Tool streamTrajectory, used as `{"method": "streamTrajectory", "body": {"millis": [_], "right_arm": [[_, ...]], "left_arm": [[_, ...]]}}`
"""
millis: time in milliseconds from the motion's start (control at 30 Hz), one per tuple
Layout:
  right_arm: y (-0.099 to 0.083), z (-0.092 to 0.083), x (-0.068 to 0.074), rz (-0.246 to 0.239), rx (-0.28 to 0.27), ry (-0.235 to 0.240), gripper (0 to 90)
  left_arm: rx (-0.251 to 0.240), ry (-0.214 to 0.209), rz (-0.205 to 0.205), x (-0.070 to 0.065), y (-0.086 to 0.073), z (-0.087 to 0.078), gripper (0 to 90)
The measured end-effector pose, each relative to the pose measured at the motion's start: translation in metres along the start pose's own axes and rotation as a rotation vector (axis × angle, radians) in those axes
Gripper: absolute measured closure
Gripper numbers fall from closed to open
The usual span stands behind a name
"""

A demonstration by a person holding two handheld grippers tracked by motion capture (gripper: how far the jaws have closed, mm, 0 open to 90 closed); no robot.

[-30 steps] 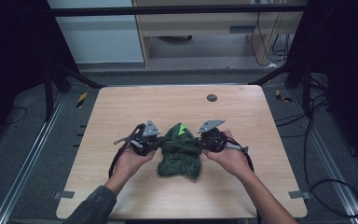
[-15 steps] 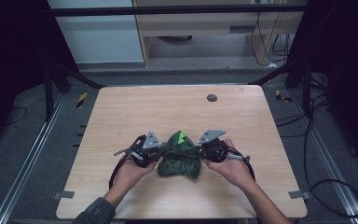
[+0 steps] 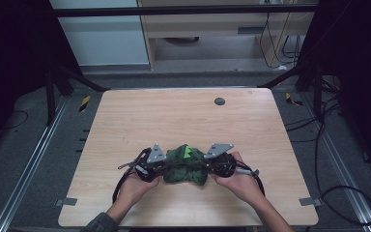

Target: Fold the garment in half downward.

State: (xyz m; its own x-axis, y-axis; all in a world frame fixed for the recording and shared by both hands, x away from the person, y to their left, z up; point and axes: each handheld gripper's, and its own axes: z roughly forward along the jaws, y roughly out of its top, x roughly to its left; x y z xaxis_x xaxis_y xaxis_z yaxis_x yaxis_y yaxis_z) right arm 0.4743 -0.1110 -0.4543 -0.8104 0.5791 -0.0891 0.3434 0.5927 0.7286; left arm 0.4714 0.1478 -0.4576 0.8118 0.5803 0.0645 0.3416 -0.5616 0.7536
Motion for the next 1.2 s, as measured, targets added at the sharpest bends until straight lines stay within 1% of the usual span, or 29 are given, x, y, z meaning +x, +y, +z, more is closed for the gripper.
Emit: {"method": "streamTrajectory", "body": {"millis": [67,267,500,600,767,833,967,1200], "right_arm": [[-0.002,0.0,0.001,0.004,-0.002,0.004,82.5],[0.0,-0.002,0.002,0.008,-0.012,0.002,83.1],[0.004,-0.009,0.001,0.0,-0.025,-0.005,83.2],[0.006,-0.012,0.003,-0.001,-0.036,-0.005,83.1],[0.007,-0.016,0.005,-0.003,-0.049,-0.007,83.0],[0.007,-0.017,0.006,-0.005,-0.051,-0.009,82.9],[0.007,-0.02,0.007,-0.011,-0.056,-0.011,82.6],[0.001,-0.018,0.013,-0.01,-0.052,-0.001,82.4]], "left_arm": [[-0.001,-0.004,-0.006,-0.001,-0.001,0.0,88.3],[-0.01,-0.004,-0.003,-0.002,0.001,-0.003,88.3],[-0.022,0.002,-0.004,-0.001,0.002,-0.008,88.3],[-0.026,0.002,-0.007,-0.001,0.002,-0.011,88.2],[-0.049,0.008,-0.013,-0.001,0.002,-0.017,88.2],[-0.051,0.012,-0.012,-0.001,0.002,-0.018,88.2],[-0.059,0.011,-0.019,-0.001,0.001,-0.021,88.2],[-0.063,0.005,-0.022,-0.004,-0.005,-0.023,88.2]]}}
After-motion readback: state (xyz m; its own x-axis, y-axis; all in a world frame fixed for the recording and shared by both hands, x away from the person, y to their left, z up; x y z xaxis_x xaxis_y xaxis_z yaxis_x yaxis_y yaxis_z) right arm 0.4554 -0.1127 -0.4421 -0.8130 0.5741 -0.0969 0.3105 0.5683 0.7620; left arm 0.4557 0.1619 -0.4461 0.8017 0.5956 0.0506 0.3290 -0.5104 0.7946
